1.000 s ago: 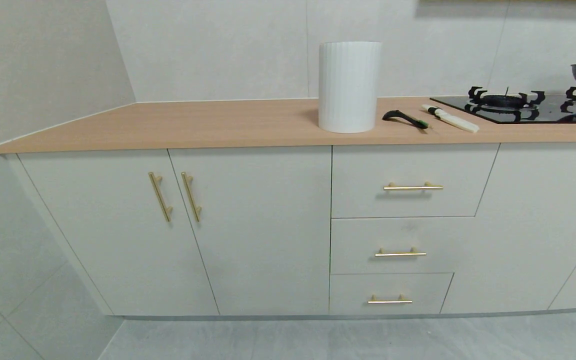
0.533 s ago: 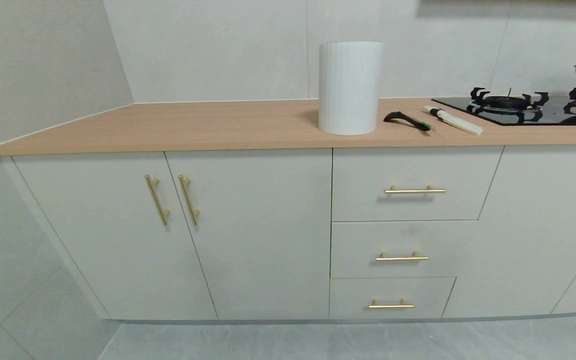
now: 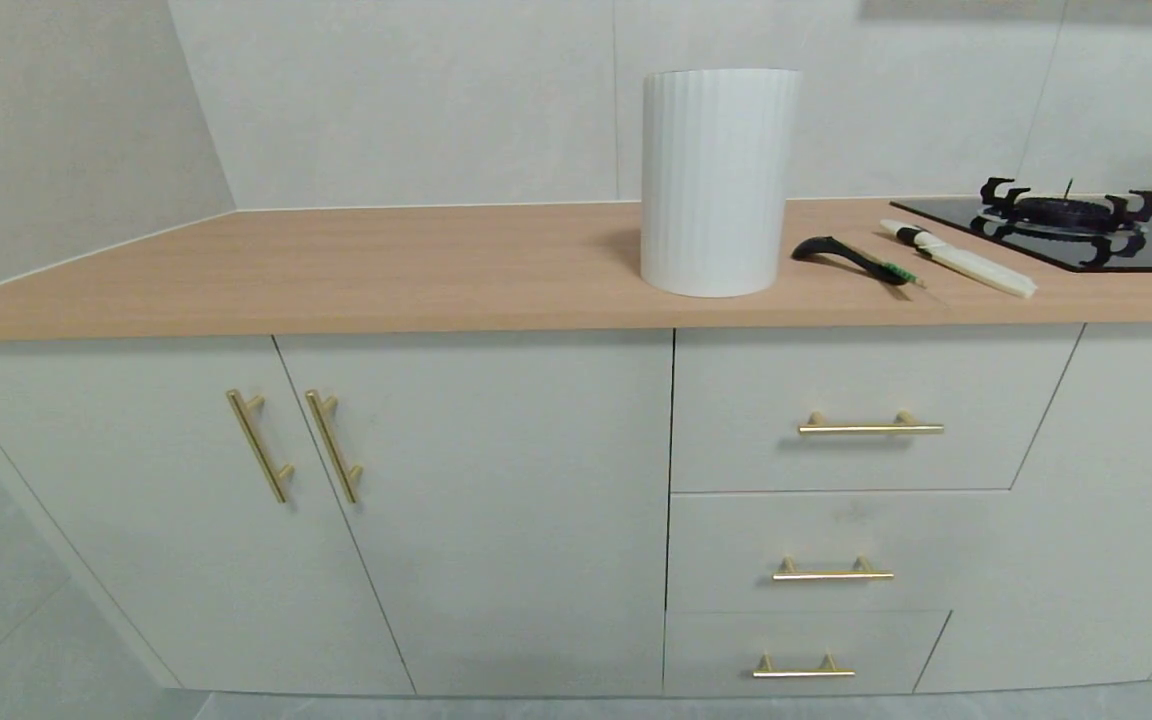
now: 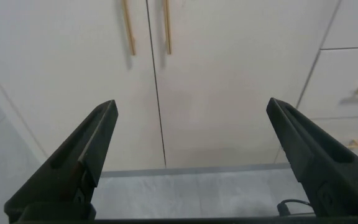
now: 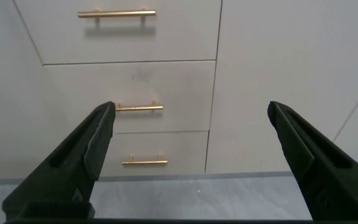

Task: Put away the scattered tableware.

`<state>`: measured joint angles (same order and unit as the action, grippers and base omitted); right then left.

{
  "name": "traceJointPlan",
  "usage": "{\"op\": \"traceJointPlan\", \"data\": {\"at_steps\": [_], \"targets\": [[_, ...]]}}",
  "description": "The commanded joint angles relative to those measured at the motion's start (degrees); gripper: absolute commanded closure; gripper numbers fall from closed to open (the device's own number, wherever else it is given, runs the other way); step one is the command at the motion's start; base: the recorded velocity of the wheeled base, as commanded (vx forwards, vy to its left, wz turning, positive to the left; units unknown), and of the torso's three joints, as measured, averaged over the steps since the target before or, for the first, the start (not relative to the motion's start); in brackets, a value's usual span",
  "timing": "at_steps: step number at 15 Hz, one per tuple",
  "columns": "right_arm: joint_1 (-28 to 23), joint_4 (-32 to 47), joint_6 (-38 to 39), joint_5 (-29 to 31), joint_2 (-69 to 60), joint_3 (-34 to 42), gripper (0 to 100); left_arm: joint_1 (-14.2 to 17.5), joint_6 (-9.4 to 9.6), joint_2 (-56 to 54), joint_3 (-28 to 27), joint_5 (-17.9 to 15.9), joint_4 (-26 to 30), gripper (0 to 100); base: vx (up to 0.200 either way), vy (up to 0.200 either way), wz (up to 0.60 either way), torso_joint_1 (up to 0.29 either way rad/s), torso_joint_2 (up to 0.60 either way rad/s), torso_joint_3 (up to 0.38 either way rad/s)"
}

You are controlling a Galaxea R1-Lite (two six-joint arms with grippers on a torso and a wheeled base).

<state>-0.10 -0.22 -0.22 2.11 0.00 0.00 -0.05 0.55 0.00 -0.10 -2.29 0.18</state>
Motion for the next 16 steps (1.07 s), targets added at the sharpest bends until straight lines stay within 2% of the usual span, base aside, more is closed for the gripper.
{"op": "traceJointPlan", "data": {"at_steps": [1,11,12,13,14,16], "targets": [[0.01,-0.04,-0.04,0.0,0.09,0.0,0,-0.04,-0.02,0.0,0.01,0.01,-0.01,0,0.0,0.0,0.0,0.0,0.0,0.0],[0.01,-0.22,-0.22,0.0,0.09,0.0,0,-0.04,0.15,0.0,0.01,0.09,-0.01,0,0.0,0.0,0.0,0.0,0.0,0.0],[0.1,-0.48,0.13,-0.26,0.35,-2.55,0,0.05,0.15,0.0,0.01,0.09,-0.01,0,0.0,0.0,0.0,0.0,0.0,0.0],[0.54,0.04,2.33,-0.88,1.93,-8.26,0,-0.04,0.15,0.0,0.01,0.09,-0.01,0,0.0,0.0,0.0,0.0,0.0,0.0],[0.89,0.4,3.38,-1.41,3.08,-9.58,0,0.05,0.24,0.0,0.01,0.09,-0.01,0,0.0,0.0,0.0,0.0,0.0,0.0],[4.14,4.7,2.5,-6.42,14.59,-13.45,0,-0.04,0.15,0.0,0.01,0.09,-0.01,0,0.0,0.0,0.0,0.0,0.0,0.0]]}}
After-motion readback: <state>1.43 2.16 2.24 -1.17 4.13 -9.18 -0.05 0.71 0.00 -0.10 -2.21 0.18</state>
